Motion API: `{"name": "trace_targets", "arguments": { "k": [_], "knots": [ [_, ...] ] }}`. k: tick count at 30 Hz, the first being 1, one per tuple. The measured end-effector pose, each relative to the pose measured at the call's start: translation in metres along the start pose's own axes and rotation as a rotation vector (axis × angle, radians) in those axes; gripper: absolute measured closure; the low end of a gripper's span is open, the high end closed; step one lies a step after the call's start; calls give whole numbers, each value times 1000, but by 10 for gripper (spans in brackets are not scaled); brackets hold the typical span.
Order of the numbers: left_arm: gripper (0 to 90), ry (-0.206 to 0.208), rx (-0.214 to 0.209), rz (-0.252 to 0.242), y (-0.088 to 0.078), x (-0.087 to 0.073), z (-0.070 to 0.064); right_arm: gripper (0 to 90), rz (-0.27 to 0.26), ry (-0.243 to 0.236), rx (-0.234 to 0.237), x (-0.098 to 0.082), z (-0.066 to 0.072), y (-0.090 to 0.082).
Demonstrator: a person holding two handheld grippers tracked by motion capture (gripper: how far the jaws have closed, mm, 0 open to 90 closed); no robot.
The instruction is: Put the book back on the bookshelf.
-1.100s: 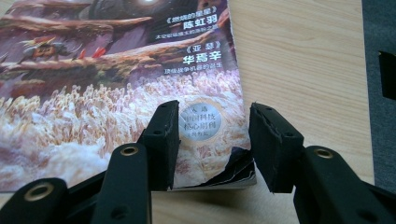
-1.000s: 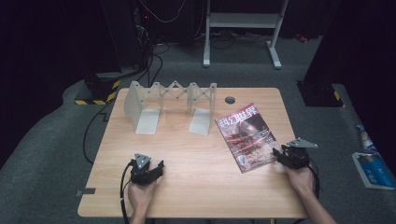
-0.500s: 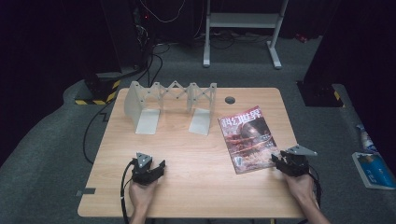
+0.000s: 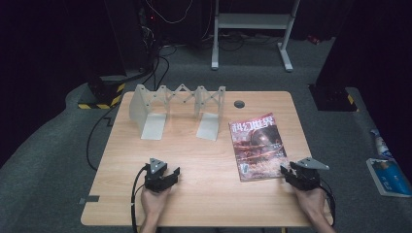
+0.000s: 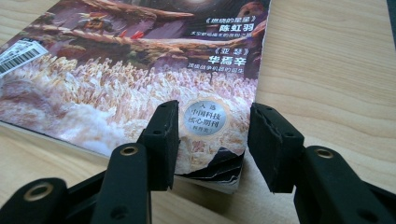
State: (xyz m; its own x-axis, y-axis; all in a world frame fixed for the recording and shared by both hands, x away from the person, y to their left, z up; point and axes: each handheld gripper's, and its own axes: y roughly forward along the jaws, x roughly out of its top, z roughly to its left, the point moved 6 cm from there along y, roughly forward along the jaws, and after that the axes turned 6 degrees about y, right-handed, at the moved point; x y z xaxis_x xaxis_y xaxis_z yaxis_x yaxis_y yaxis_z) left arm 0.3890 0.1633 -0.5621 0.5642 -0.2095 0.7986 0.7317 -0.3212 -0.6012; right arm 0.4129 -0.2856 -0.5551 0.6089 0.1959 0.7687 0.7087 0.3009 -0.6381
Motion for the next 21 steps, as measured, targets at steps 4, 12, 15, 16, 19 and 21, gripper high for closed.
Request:
{"name": "trace_targets", "arguments": {
  "k": [4,12,15,16,19,21],
  "knots": [
    [420,17,-25,-2,3,8,-11,535,2,4,5,-2,3,-2],
    [450,40,-85,6,13,22,-34,535,-2,4,16,-4,7,-4],
    [452,44,-109,29,19,25,-42,535,-4,11,20,-5,9,-4],
    [452,55,-118,35,22,28,-48,535,-8,9,21,-5,9,-5],
    [452,66,-128,36,26,32,-55,535,-9,14,24,-6,11,-5],
    [453,71,-139,20,28,35,-60,535,-9,17,28,-6,12,-5]
  ]
}}
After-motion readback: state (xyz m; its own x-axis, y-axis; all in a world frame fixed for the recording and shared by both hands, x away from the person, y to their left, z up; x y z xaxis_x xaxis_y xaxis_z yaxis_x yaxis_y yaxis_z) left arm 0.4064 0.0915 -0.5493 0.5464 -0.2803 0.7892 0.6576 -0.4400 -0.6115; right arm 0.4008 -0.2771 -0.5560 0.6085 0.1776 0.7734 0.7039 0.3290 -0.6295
